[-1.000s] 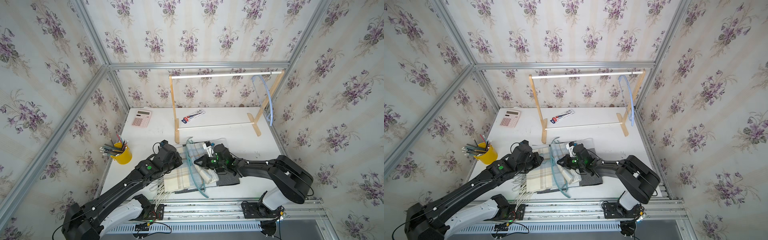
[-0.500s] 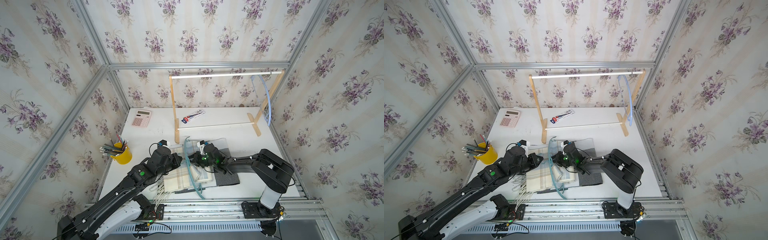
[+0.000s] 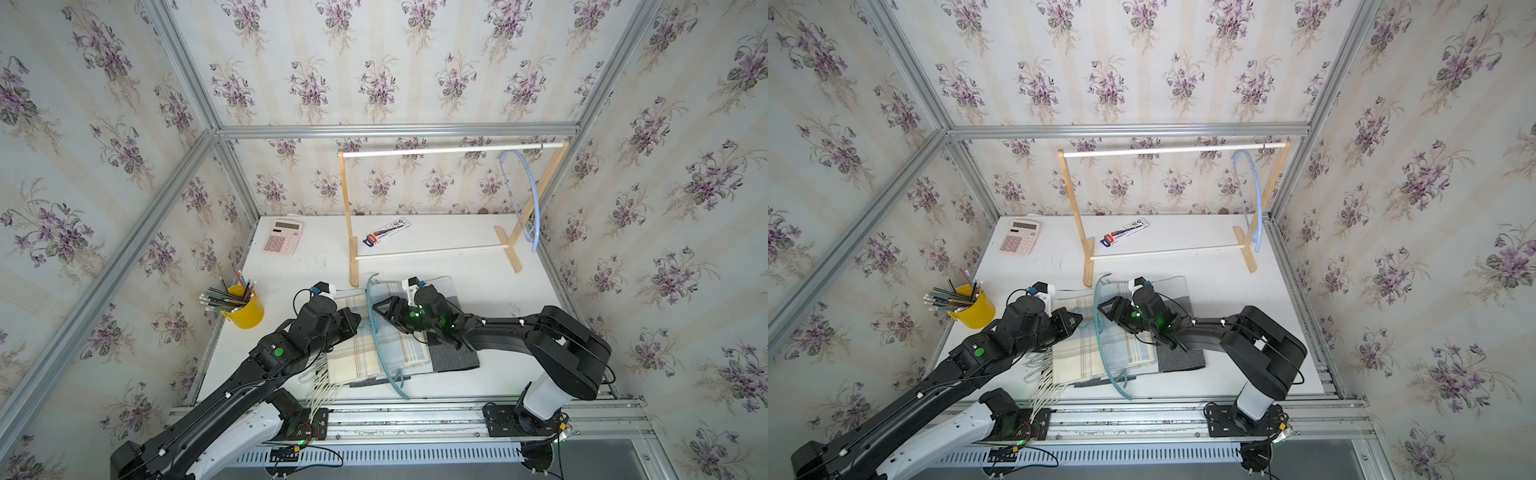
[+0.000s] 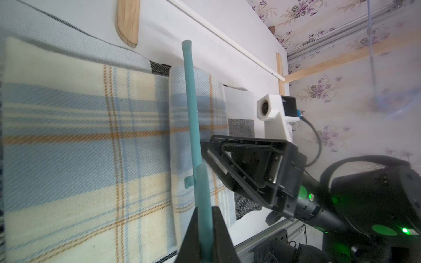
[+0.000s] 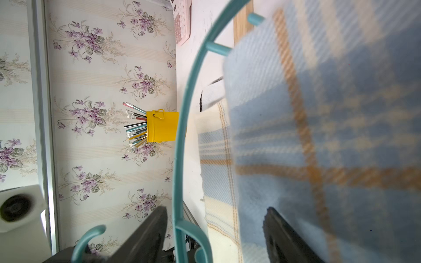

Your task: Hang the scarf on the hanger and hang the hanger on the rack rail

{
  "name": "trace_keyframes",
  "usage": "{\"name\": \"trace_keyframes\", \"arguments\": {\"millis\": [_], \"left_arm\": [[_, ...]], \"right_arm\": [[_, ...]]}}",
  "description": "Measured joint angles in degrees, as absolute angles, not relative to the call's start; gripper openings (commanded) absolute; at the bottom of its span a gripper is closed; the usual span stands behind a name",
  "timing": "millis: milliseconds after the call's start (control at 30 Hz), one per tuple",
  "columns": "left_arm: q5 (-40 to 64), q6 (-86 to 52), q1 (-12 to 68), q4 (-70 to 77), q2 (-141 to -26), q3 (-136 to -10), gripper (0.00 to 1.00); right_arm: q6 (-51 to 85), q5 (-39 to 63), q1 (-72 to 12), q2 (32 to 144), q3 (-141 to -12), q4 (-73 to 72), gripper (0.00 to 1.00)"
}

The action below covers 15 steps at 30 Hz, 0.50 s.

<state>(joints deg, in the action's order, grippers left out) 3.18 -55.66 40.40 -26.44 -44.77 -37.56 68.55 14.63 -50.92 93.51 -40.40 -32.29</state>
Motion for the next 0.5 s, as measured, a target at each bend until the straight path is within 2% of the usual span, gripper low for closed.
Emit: {"name": "trace_keyframes", "arguments": {"millis": [333, 500], "left_arm": [[3.2, -54.3, 40.2, -28.6, -50.8, -43.6, 0.00], [2.4, -53.5, 41.5, -33.1, -59.5, -51.7, 0.00]], "right_arm": [[60.9, 13.7, -47.7, 80.6, -39.0, -19.5, 0.75], [52.8, 6.9, -47.2, 72.2, -38.8, -7.7, 0.74]]}}
